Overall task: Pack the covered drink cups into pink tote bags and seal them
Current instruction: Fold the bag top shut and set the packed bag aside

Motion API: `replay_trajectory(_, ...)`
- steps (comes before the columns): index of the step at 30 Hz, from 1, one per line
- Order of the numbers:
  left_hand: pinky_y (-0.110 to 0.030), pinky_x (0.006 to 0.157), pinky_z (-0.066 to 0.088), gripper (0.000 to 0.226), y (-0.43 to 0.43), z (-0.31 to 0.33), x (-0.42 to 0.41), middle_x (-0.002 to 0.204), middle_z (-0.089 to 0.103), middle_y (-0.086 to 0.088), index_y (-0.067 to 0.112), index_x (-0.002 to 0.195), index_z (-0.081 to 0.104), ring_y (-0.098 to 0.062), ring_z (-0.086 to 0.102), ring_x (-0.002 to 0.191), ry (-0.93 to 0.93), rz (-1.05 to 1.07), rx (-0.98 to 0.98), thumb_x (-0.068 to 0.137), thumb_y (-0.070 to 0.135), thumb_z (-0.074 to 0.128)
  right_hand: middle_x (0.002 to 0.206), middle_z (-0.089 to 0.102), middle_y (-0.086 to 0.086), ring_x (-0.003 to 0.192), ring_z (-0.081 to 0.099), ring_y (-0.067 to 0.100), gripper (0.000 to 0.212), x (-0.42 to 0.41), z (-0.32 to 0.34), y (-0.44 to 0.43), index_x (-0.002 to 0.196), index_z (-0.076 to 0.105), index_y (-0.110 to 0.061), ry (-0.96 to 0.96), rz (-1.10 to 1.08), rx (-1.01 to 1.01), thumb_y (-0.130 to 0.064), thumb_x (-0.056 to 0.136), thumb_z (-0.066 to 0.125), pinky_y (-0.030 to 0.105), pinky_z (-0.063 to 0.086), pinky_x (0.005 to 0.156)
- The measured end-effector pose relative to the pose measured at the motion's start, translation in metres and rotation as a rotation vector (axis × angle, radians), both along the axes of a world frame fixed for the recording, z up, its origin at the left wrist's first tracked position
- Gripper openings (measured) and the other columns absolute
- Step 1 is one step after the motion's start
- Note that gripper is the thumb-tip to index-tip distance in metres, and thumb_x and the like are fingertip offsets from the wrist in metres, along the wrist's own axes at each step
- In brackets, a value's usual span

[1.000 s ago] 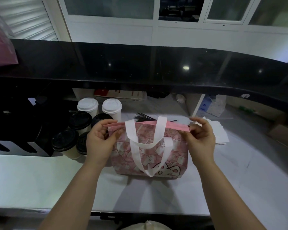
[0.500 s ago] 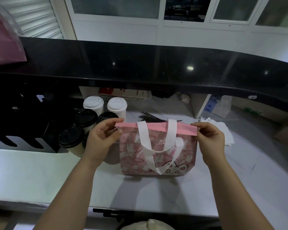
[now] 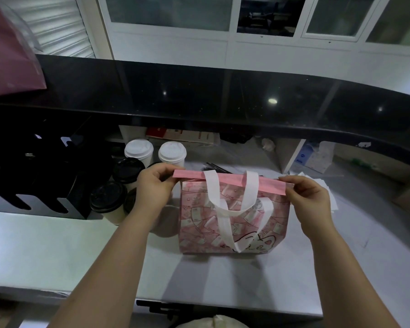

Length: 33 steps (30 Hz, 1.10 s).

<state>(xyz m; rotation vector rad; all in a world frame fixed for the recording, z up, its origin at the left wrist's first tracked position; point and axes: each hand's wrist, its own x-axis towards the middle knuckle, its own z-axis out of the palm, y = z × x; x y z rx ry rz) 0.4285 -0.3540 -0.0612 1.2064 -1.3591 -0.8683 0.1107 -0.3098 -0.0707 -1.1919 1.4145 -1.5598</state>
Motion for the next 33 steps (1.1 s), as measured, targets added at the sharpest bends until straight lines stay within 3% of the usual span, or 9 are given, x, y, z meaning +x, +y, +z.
replay_trajectory(3, -0.032, 0.076, 0.058, 0.038, -0.004, -0.002, -0.002, 0.082, 0.075, 0.010, 0.041, 0.075, 0.075, -0.014, 0.071, 0.082, -0.019, 0.035, 0.026, 0.084, 0.004, 0.072, 0.083, 0.075, -0.006, 0.078, 0.070, 0.008, 0.025, 0.002, -0.001, -0.001, 0.086, 0.073, -0.016, 0.006, -0.017, -0.006, 0.004, 0.091, 0.059, 0.019, 0.055, 0.061)
replay_trajectory(9, -0.017, 0.075, 0.054, 0.043, -0.003, -0.007, 0.008, 0.092, 0.076, 0.012, 0.037, 0.085, 0.076, -0.006, 0.071, 0.091, 0.032, -0.094, 0.078, 0.085, -0.005, 0.067, 0.085, 0.074, -0.007, 0.083, 0.070, 0.010, 0.024, 0.003, -0.004, -0.002, 0.087, 0.073, -0.022, 0.011, -0.042, 0.015, -0.003, 0.092, 0.060, 0.020, 0.056, 0.061)
replay_trajectory(18, -0.022, 0.077, 0.055, 0.034, -0.019, -0.013, -0.006, 0.082, 0.075, 0.013, 0.032, 0.081, 0.071, -0.003, 0.071, 0.084, -0.004, 0.002, 0.104, 0.082, -0.002, 0.072, 0.094, 0.072, -0.011, 0.087, 0.069, 0.011, 0.025, 0.011, 0.003, -0.004, 0.096, 0.073, -0.029, -0.016, 0.014, 0.063, -0.014, 0.075, 0.075, 0.022, 0.057, 0.063)
replay_trajectory(21, -0.015, 0.071, 0.053, 0.037, -0.020, -0.014, -0.004, 0.084, 0.074, 0.020, 0.036, 0.085, 0.070, 0.003, 0.069, 0.085, 0.014, 0.024, 0.101, 0.083, 0.000, 0.072, 0.106, 0.072, -0.006, 0.098, 0.069, 0.015, 0.038, -0.008, 0.007, -0.003, 0.111, 0.069, -0.026, -0.036, 0.128, 0.101, -0.012, 0.075, 0.072, 0.029, 0.059, 0.073)
replay_trajectory(23, -0.011, 0.071, 0.053, 0.036, -0.018, -0.015, 0.000, 0.084, 0.074, 0.020, 0.033, 0.090, 0.070, 0.004, 0.069, 0.086, 0.032, 0.013, 0.091, 0.083, -0.002, 0.071, 0.120, 0.068, -0.007, 0.111, 0.064, 0.017, 0.039, -0.025, 0.008, -0.003, 0.122, 0.063, -0.028, -0.067, 0.223, 0.157, -0.008, 0.090, 0.060, 0.040, 0.056, 0.087)
replay_trajectory(25, -0.018, 0.081, 0.055, 0.035, -0.020, -0.015, 0.002, 0.086, 0.074, 0.014, 0.028, 0.094, 0.070, -0.001, 0.070, 0.088, 0.020, 0.007, 0.105, 0.084, -0.006, 0.069, 0.131, 0.062, -0.009, 0.121, 0.058, 0.016, 0.034, -0.038, 0.007, -0.005, 0.128, 0.058, -0.031, -0.145, 0.282, 0.177, -0.021, 0.097, 0.049, 0.044, 0.050, 0.094)
replay_trajectory(27, -0.030, 0.089, 0.055, 0.034, -0.023, -0.017, 0.004, 0.091, 0.075, 0.007, 0.022, 0.096, 0.073, -0.008, 0.071, 0.092, 0.009, -0.021, 0.155, 0.084, -0.009, 0.067, 0.130, 0.062, -0.011, 0.121, 0.058, 0.014, 0.033, -0.039, 0.006, -0.011, 0.125, 0.060, -0.034, -0.127, 0.260, 0.213, -0.025, 0.095, 0.052, 0.045, 0.048, 0.095)
replay_trajectory(29, -0.038, 0.092, 0.055, 0.029, -0.026, -0.018, 0.004, 0.097, 0.076, 0.000, 0.012, 0.102, 0.073, -0.015, 0.071, 0.097, -0.057, -0.093, 0.216, 0.084, -0.010, 0.067, 0.122, 0.066, -0.010, 0.114, 0.062, 0.015, 0.033, -0.033, 0.005, -0.021, 0.118, 0.066, -0.037, 0.009, 0.224, 0.285, -0.016, 0.093, 0.061, 0.044, 0.053, 0.091)
replay_trajectory(33, -0.040, 0.087, 0.057, 0.027, -0.030, -0.019, 0.001, 0.098, 0.076, -0.001, 0.016, 0.098, 0.076, -0.020, 0.071, 0.096, -0.106, -0.124, 0.255, 0.082, -0.005, 0.071, 0.088, 0.074, -0.012, 0.081, 0.071, 0.009, 0.024, -0.013, 0.006, -0.037, 0.088, 0.073, -0.036, 0.128, 0.212, 0.273, -0.013, 0.086, 0.070, 0.017, 0.054, 0.058)
